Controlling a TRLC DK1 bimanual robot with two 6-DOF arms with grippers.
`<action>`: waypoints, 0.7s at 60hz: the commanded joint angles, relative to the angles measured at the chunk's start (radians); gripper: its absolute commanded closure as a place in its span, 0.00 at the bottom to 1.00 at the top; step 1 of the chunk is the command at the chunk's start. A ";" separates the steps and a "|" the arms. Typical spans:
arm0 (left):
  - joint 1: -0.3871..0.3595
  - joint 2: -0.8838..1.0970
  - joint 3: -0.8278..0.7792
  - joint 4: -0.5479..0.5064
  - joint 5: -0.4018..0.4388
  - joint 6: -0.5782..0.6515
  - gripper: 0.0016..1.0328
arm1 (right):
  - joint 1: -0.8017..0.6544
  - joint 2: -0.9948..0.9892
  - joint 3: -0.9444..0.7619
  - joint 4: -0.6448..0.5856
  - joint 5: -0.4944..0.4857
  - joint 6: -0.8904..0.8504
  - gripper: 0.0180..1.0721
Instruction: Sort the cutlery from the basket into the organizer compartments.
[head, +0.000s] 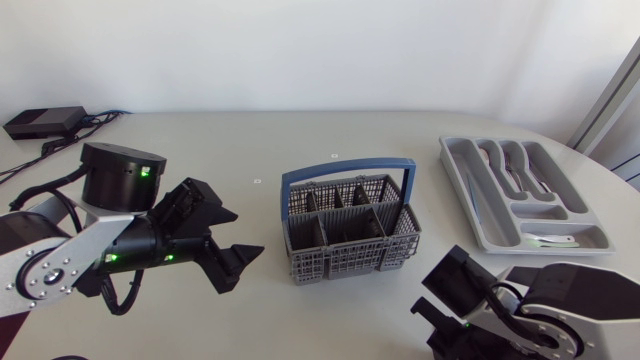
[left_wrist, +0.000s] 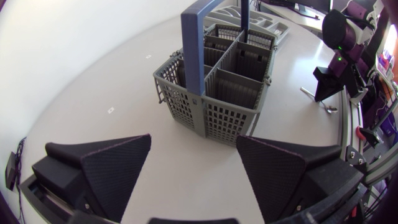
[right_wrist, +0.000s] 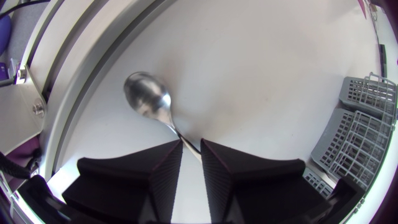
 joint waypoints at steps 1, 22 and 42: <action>0.006 0.012 -0.016 0.008 0.007 0.009 0.08 | 0.006 0.040 0.002 -0.004 -0.008 0.033 0.89; 0.011 0.009 -0.022 0.008 0.009 0.009 0.08 | -0.101 0.137 0.059 0.000 -0.012 0.063 0.94; 0.012 0.006 -0.019 0.008 0.009 0.009 0.08 | -0.347 0.056 0.263 -0.146 -0.208 0.030 0.95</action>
